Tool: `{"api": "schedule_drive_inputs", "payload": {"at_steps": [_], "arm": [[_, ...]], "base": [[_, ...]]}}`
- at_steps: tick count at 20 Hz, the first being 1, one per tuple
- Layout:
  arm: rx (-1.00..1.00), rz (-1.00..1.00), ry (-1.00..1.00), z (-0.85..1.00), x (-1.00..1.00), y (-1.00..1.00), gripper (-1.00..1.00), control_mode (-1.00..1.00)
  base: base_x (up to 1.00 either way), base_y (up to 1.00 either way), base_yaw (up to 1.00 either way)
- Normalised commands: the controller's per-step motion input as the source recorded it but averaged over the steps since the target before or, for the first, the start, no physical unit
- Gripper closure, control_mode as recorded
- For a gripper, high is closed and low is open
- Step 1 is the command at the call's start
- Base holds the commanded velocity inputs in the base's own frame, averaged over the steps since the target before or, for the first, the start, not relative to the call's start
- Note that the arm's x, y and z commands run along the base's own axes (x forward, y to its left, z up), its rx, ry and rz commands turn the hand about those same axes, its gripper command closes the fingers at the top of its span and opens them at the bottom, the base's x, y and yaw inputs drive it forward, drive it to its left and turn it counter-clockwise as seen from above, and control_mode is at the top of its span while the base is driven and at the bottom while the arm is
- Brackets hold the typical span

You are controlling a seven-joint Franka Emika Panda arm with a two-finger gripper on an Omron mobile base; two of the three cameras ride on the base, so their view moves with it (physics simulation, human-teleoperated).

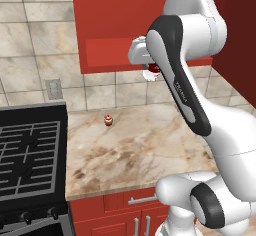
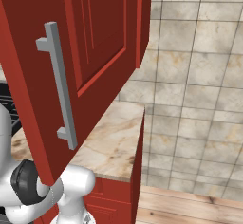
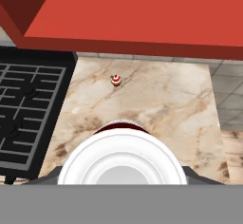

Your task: Pick the canned food and boxed food from the counter and place them in the cabinets closest to them.

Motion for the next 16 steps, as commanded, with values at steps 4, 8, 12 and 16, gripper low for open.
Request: {"api": "schedule_drive_inputs", "payload": {"at_steps": [4, 8, 12, 16], "arm": [[0.0, 0.0, 0.0, 0.0, 0.0, 0.0, 1.0, -1.0], [0.0, 0.0, 0.0, 0.0, 0.16, 0.0, 1.0, -1.0], [0.0, 0.0, -0.01, 0.0, 0.23, -0.02, 1.0, -1.0], [0.02, 0.0, -0.08, 0.03, 0.12, -0.07, 1.0, -1.0]], "base": [[0.0, 0.0, 0.0], [0.0, 0.0, 0.0], [0.0, 0.0, 0.0], [0.0, 0.0, 0.0]]}}
